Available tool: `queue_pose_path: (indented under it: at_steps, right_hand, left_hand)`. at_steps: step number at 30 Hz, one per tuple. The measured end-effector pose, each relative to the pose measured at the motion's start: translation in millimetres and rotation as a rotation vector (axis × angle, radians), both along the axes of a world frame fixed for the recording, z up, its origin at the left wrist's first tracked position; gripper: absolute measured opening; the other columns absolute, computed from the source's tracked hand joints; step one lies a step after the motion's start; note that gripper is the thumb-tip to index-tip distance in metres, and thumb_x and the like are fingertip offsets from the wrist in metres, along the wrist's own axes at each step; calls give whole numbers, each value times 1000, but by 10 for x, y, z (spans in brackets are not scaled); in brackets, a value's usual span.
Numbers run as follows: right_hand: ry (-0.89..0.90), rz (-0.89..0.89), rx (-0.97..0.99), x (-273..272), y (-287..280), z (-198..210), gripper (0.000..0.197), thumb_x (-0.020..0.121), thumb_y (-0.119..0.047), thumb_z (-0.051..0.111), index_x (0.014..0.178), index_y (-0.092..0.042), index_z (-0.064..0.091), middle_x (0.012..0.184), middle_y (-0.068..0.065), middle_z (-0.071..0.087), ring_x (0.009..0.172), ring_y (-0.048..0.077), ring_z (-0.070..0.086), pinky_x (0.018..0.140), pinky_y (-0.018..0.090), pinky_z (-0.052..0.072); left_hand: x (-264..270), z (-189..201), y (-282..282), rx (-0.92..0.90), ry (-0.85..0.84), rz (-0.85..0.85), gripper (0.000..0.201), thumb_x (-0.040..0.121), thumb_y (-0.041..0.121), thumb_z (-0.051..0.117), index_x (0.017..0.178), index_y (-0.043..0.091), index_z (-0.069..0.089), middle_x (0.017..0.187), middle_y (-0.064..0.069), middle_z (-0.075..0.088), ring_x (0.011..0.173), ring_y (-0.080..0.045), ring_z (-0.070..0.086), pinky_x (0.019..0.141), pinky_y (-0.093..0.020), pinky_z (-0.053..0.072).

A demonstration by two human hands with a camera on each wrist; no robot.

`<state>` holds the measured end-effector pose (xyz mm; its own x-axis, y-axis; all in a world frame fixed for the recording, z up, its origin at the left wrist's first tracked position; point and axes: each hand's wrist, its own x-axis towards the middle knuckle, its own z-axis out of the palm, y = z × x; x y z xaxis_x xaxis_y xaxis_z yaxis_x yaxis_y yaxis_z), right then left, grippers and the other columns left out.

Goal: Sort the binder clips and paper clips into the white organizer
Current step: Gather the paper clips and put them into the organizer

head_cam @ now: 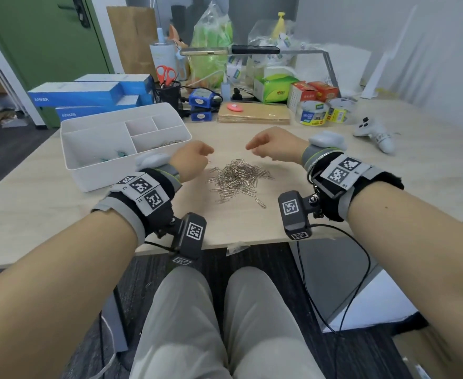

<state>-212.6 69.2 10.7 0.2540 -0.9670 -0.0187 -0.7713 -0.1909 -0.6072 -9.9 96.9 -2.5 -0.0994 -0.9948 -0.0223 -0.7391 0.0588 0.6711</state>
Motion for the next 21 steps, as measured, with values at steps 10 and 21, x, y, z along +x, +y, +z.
queue_pose_path:
  at_steps: [10,21]
  right_hand:
    - [205,-123,260,-62,55,-104,38,92,-18,53,126,-2,52,93,17,60,78,29,56,60,29,47]
    - [297,80,264,177,74,-94,102,69,-53,75,147,-9,25,122,12,59,74,13,61,63,23,50]
  left_hand:
    - [-124,-15,76,231,-392,-203,49,101,22,34,148,11,29,156,-6,27,144,-23,25,118,-31,16]
    - [34,69,23,311,-575,-150,76,70,50,75,131,12,48,132,-4,54,102,-22,57,91,-32,50]
